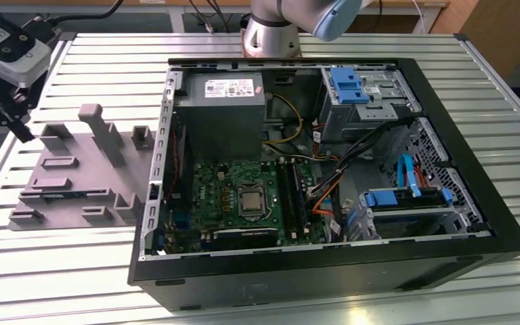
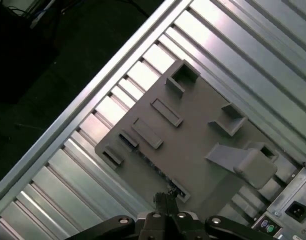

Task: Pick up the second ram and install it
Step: 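Pick up the second ram and move it above second insertion slot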

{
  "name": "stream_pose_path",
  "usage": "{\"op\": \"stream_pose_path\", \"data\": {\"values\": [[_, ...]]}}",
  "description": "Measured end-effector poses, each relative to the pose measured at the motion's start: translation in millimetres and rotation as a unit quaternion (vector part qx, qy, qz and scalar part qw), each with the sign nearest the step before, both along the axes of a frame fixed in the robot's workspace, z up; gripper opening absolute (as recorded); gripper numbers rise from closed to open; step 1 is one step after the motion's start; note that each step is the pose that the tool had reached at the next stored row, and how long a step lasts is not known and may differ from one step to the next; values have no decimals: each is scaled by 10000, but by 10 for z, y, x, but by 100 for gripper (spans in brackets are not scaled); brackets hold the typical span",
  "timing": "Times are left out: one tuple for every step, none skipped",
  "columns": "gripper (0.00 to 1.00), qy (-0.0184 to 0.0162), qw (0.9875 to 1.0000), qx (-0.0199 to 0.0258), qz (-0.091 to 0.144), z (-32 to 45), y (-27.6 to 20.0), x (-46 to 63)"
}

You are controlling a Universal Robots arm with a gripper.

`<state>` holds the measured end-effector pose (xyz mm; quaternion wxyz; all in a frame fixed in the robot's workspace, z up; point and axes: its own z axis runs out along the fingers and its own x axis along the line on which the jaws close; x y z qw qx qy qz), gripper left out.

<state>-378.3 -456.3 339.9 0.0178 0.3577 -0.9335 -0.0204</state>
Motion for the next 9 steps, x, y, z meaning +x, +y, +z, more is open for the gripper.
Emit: {"op": "stream_pose_path", "data": {"values": [[11,0,10000,-1,88,0,0,0],[11,0,9998,0,185,-1,0,0],[11,0,9996,0,275,-2,0,0],[11,0,9993,0,365,-3,0,0],[11,0,9990,0,455,-3,0,0],[11,0,9985,0,545,-4,0,0],[11,0,9980,0,633,-5,0,0],[11,0,9974,0,727,-5,0,0],[11,0,9967,-1,811,-6,0,0]]}}
